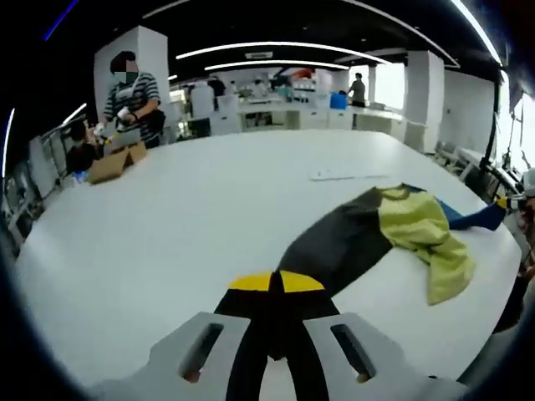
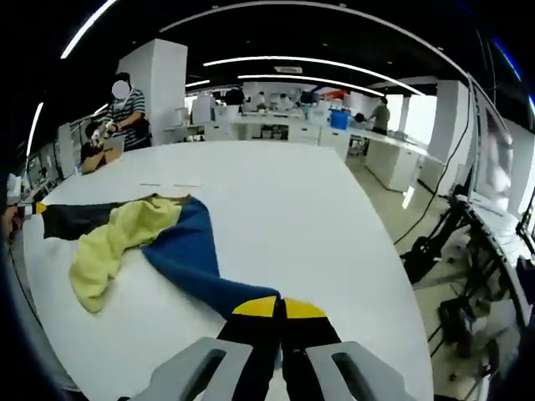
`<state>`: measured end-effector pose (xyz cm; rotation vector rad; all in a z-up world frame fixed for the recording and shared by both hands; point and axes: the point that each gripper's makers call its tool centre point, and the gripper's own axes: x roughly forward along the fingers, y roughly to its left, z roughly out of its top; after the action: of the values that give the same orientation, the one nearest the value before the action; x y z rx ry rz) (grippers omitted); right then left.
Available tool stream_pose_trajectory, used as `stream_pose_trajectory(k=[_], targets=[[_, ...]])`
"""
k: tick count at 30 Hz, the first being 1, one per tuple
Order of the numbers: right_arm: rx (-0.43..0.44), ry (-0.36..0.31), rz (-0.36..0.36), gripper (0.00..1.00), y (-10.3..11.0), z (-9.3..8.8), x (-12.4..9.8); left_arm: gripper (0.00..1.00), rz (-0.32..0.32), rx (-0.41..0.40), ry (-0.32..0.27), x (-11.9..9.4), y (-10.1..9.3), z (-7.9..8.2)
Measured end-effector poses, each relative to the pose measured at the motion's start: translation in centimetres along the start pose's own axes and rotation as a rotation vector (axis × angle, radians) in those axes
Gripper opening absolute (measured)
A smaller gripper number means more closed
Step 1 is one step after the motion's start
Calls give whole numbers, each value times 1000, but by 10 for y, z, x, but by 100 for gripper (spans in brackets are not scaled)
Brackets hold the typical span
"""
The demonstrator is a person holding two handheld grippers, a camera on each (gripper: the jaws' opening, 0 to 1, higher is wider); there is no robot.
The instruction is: Fold the garment on the visible template until the final outline fits inside the template.
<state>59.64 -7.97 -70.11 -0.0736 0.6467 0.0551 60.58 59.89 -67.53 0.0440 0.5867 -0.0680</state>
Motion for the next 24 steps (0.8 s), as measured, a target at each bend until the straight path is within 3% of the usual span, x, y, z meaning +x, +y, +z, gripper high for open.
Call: stream_pose_trajectory(k=[5, 10, 12, 24], targets=[[11, 49, -1, 0, -14, -3, 15, 0, 44, 49, 74, 19, 22, -16], [2, 95, -21, 0, -31, -8, 31, 0, 61, 81, 94, 38, 36, -20], [-16, 124, -27, 0, -44, -10, 49, 0, 70, 93, 122, 44, 41, -22], [-75, 223, -89, 0, -71, -20, 63, 0, 104, 187, 197, 72, 64, -17]])
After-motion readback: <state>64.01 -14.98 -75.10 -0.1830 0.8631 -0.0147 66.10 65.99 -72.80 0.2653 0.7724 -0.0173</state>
